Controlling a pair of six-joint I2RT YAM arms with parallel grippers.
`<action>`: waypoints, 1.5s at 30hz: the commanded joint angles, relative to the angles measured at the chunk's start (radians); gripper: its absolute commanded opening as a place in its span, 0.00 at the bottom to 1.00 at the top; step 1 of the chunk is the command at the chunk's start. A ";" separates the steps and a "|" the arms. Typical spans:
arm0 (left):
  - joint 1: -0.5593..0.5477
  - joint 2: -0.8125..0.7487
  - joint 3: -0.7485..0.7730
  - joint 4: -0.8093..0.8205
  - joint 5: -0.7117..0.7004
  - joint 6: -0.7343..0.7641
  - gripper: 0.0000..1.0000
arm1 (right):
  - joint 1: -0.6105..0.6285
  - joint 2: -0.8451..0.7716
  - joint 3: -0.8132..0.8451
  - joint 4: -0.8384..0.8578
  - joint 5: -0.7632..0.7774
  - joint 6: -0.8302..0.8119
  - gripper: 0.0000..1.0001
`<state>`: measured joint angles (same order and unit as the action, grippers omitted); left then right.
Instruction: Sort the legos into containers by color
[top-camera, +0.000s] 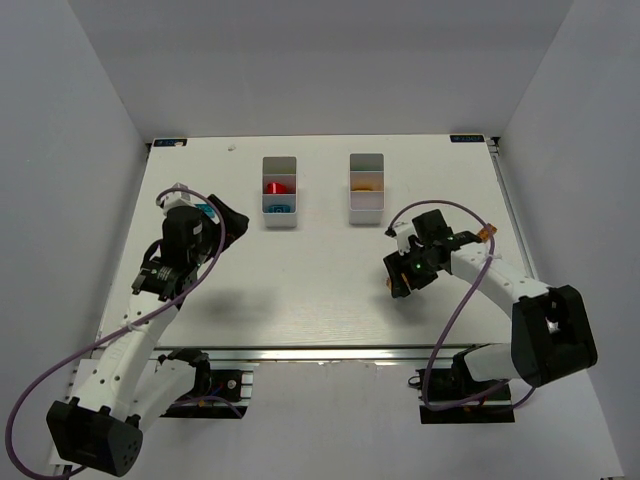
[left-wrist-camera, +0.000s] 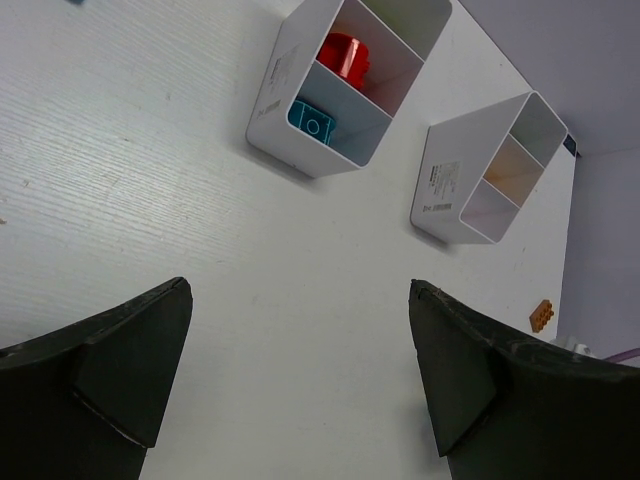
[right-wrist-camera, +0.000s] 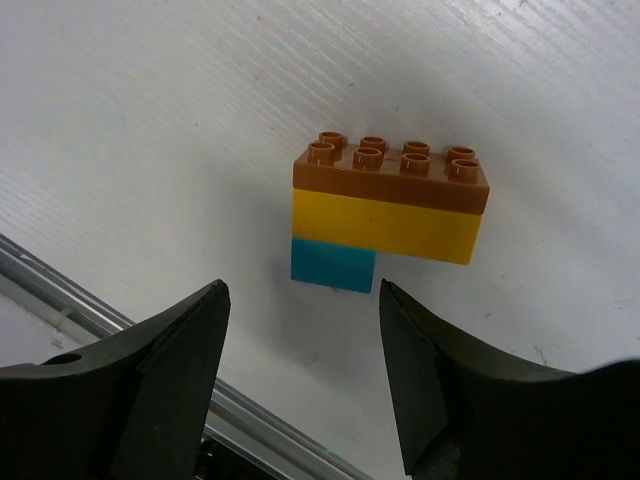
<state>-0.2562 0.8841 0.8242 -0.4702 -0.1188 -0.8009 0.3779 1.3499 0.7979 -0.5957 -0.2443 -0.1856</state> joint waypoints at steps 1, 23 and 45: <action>0.006 -0.033 -0.013 0.002 0.008 -0.011 0.98 | 0.015 0.029 0.006 0.043 0.026 0.043 0.66; 0.008 -0.031 -0.020 0.031 0.031 -0.032 0.98 | 0.059 0.136 0.050 0.085 0.123 0.098 0.54; 0.006 0.128 -0.161 0.375 0.563 -0.159 0.98 | 0.125 -0.101 0.125 0.154 -0.248 -0.301 0.00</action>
<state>-0.2543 0.9840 0.6830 -0.2092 0.2768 -0.9222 0.4744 1.2633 0.8593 -0.4908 -0.3561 -0.3325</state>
